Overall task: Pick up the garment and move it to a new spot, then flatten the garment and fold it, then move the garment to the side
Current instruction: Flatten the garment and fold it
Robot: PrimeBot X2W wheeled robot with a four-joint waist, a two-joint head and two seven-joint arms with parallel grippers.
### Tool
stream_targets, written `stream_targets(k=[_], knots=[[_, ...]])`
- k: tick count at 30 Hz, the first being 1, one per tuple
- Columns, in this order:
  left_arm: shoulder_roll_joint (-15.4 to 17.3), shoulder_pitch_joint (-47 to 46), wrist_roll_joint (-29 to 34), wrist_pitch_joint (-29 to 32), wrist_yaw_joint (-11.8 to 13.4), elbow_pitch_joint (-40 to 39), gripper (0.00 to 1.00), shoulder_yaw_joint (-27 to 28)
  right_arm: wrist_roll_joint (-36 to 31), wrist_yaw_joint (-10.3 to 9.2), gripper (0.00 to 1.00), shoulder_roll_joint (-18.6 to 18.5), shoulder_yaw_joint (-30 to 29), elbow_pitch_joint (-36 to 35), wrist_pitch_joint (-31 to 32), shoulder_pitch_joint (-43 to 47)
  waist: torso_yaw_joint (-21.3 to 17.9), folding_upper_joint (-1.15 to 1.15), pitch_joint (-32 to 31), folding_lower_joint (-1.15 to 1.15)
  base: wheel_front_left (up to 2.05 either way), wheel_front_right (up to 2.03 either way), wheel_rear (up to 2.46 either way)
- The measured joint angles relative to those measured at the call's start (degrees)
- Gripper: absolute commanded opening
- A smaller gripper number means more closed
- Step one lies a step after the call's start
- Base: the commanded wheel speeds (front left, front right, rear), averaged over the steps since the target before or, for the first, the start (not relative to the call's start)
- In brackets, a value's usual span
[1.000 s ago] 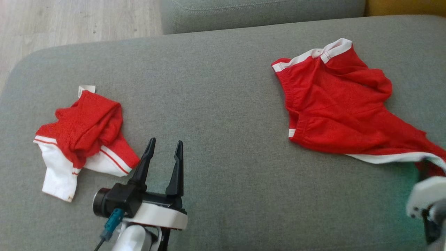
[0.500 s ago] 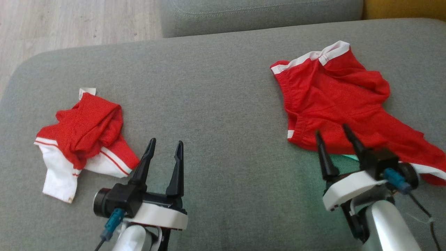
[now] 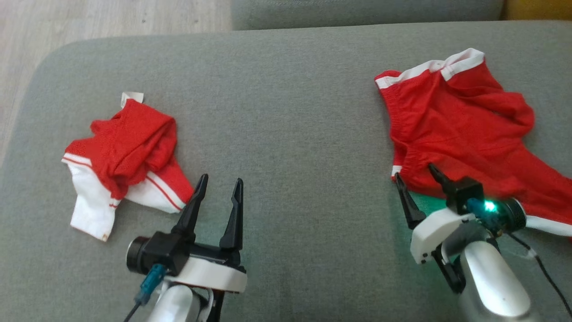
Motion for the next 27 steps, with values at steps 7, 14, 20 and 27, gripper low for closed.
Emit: stream_targets(k=[7, 14, 20, 27], knots=[[0.0, -0.73, -0.07, 0.0, 0.01, 0.2, 1.0, -0.38, 0.01, 0.0, 1.0, 0.13, -1.08, 6.24, -1.53, -4.3, 1.4, 0.0, 0.78, 0.0, 0.0, 0.0, 0.0], [0.0, -0.73, -0.07, 0.0, 0.04, 0.24, 1.0, -1.22, 0.08, 0.0, 0.35, 0.52, -3.79, 11.63, -3.1, -7.71, 2.01, 0.0, 1.05, 0.0, 0.0, 0.0, 0.0], [0.0, -0.73, -0.07, 0.0, 0.11, 0.33, 1.0, -1.23, 0.71, 0.0, 0.0, 0.63, -3.66, 15.36, -4.79, -9.77, 1.79, 0.0, 0.85, 0.0, 0.0, 0.0, 0.0], [0.0, -0.68, -0.07, 0.0, 0.03, 0.73, 1.0, -0.99, 5.49, 0.0, 0.0, 0.7, 3.05, 15.78, -7.64, -10.78, 1.01, 0.0, -0.9, 0.0, 0.0, 0.0, 0.0]])
